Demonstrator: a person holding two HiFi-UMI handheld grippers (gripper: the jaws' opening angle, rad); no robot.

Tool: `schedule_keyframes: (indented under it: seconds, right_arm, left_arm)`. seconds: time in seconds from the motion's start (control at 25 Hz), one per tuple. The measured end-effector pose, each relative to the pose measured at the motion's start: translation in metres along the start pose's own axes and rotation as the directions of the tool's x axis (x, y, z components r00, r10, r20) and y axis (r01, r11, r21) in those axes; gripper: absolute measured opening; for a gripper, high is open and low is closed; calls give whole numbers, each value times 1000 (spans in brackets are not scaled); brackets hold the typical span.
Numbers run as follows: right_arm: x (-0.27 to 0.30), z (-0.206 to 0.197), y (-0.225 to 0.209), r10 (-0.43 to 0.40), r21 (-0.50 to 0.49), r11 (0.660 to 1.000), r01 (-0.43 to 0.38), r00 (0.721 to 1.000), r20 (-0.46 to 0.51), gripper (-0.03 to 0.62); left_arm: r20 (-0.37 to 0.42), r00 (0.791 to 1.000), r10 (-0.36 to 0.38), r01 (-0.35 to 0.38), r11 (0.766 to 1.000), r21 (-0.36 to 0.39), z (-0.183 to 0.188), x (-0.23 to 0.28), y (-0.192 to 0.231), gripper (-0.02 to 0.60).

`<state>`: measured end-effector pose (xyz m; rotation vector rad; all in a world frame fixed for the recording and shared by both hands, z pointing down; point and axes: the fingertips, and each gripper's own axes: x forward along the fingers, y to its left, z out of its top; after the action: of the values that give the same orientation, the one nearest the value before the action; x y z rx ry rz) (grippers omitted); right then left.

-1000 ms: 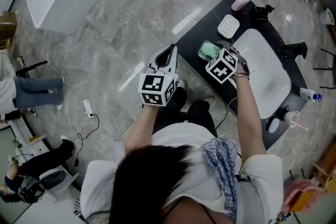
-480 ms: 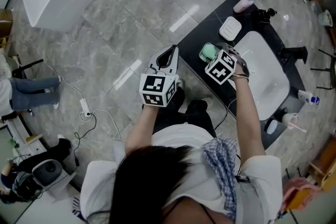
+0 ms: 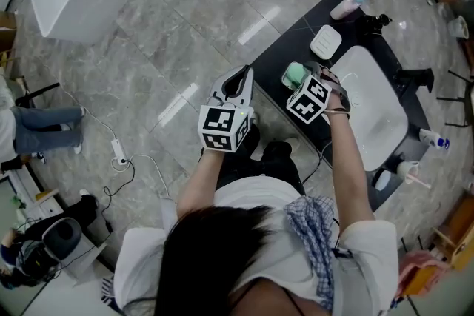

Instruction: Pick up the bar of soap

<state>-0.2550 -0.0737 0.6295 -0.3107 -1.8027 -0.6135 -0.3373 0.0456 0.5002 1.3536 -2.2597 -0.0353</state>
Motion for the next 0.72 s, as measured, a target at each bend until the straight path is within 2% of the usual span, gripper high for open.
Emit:
schedule_keyframes:
  seconds: [0.36,0.56,0.72]
  right_arm:
    - [0,5,3,78,31,997,-77,997,-24,259]
    - [0,2,0,30,33,999,-30,1000,9,270]
    - [-4,1,-1,-4,93,996,-4,997,77,262]
  left_arm:
    - [-2,1000,-5,5,1000,2,-2,-1,0,11]
    - [0,1000,-15,15,1000,5,-1,-1,-4,11]
    - [4,1000,-22,22,1000,12,2,-1,-6,11]
